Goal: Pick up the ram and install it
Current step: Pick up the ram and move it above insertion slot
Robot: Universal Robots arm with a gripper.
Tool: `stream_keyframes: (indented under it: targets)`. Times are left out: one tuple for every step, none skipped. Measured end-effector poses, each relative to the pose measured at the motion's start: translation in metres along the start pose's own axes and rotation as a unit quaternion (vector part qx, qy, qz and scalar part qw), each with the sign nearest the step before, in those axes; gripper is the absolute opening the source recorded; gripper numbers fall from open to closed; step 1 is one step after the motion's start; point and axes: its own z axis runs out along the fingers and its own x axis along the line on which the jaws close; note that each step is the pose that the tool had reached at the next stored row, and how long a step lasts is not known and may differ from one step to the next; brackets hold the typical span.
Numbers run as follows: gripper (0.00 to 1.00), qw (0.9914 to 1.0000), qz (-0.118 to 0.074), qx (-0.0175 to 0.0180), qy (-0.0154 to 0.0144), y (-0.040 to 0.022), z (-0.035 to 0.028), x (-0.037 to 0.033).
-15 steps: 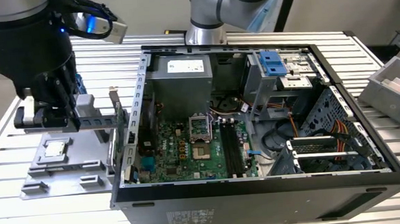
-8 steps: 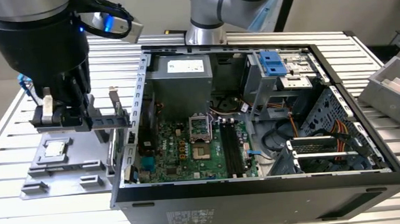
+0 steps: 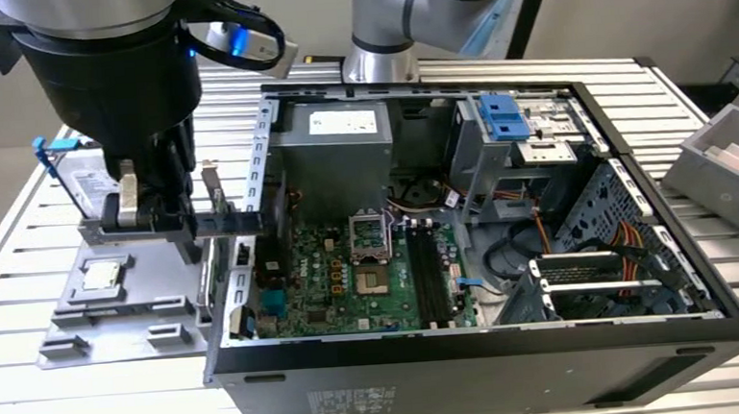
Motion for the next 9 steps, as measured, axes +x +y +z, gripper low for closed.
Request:
stream_keyframes:
  targets:
    - [0.0,1.0,0.0,0.0,0.0,-0.0021,-0.0001,0.0001]
    - [0.0,1.0,0.0,-0.0001,0.0,-0.0041,-0.0003,0.0001]
    - [0.0,1.0,0.0,-0.0002,0.0,-0.0059,-0.0004,0.0001]
    - [0.0,1.0,0.0,-0.0002,0.0,-0.0077,-0.0005,0.0002]
    - [0.0,1.0,0.0,-0.0003,0.0,-0.0095,-0.0007,0.0002]
    - [0.0,1.0,0.0,-0.0003,0.0001,-0.0114,-0.0009,0.0002]
    - [0.0,1.0,0.0,-0.0003,0.0,-0.0131,-0.001,0.0003]
    - [0.0,1.0,0.0,-0.0004,0.0,-0.0148,-0.0011,0.0003]
    - [0.0,1.0,0.0,-0.0004,0.0,-0.0165,-0.0013,0.0004]
